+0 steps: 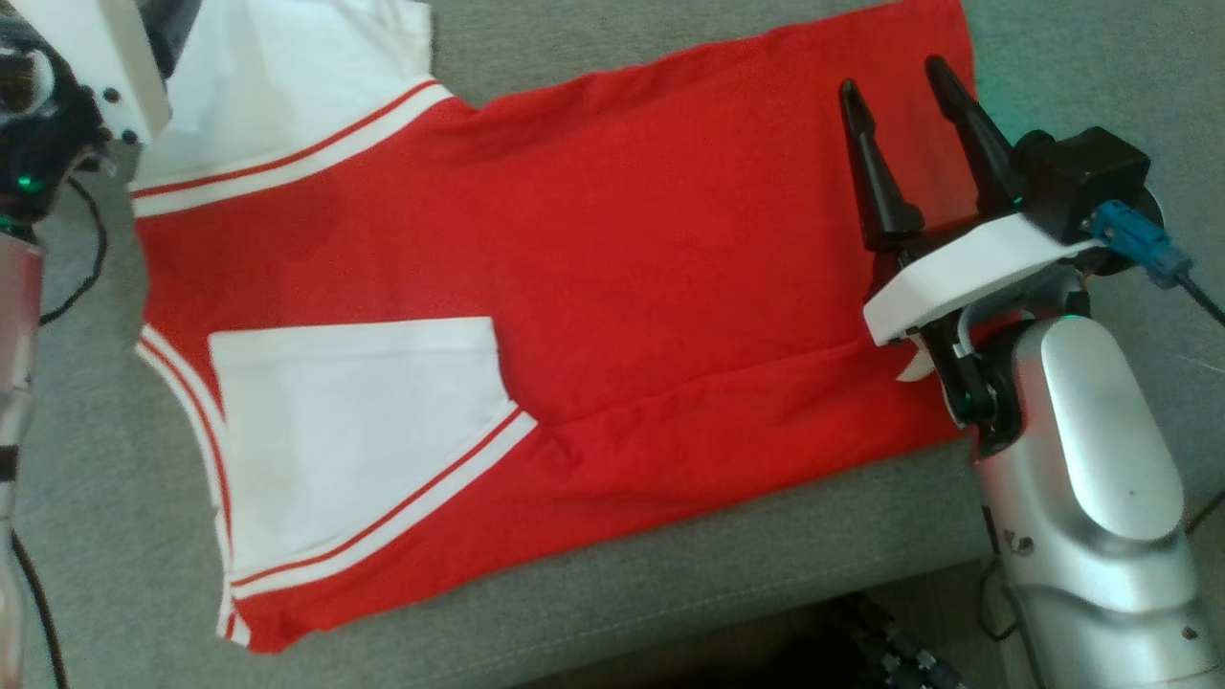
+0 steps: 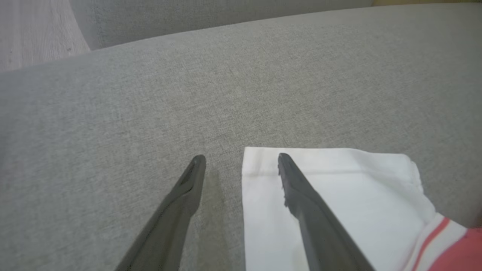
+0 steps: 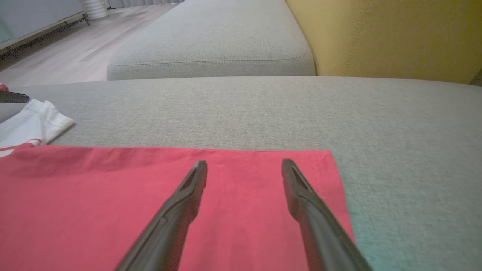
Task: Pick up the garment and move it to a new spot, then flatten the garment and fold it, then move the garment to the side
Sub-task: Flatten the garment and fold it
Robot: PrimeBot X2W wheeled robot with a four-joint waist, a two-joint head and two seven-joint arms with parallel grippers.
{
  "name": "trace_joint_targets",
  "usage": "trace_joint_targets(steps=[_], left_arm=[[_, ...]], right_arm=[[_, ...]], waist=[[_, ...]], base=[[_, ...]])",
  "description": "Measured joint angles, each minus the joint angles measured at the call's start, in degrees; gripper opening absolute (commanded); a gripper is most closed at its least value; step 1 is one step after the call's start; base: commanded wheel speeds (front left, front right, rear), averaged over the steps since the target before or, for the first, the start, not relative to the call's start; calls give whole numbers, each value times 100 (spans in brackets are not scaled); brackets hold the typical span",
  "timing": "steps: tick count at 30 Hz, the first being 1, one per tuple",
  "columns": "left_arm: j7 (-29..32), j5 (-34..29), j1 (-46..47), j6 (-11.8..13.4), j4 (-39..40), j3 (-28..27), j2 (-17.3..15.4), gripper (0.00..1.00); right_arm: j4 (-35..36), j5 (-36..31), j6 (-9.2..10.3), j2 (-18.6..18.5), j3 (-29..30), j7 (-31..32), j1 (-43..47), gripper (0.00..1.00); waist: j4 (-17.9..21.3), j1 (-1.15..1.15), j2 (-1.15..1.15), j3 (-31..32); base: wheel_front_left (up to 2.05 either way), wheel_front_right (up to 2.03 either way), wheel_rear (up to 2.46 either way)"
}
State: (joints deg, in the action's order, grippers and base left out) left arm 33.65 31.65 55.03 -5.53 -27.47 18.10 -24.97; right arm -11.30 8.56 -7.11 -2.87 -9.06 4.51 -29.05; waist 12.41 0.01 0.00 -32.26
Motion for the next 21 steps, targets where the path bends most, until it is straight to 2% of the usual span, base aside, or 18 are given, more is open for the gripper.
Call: trace_joint_targets(steps=[7,8,9,10,11,13,21], left_arm=[[2,-31,81,-5,-244,23,-109,100],[-7,-31,103,-10,-263,32,-116,94],[-23,-31,130,-10,-287,51,-116,82],[-23,-31,164,-11,-324,82,-116,47],[-22,-31,186,-18,-344,133,-115,35],[-21,-27,187,-59,-345,198,-87,0],[-121,63,130,-154,-265,550,29,0]], right_arm=[[-33,0,0,-34,-4,-101,-30,100],[-33,1,0,-37,-2,-105,-49,100],[-36,0,0,-40,2,-105,-76,100],[-36,0,0,-42,5,-105,-100,100],[-35,0,0,-45,8,-105,-114,100],[-54,0,0,-81,7,-98,-118,100],[-376,-199,0,-553,101,401,-522,100]], waist=[[194,-1,0,-89],[209,-1,0,-95],[220,-1,0,-98],[226,-1,0,-98],[228,-1,0,-96],[219,-1,0,-87],[15,-1,0,93]], base=[[0,0,0],[0,0,0],[0,0,0],[0,0,0],[0,0,0],[0,0,0],[0,0,0]])
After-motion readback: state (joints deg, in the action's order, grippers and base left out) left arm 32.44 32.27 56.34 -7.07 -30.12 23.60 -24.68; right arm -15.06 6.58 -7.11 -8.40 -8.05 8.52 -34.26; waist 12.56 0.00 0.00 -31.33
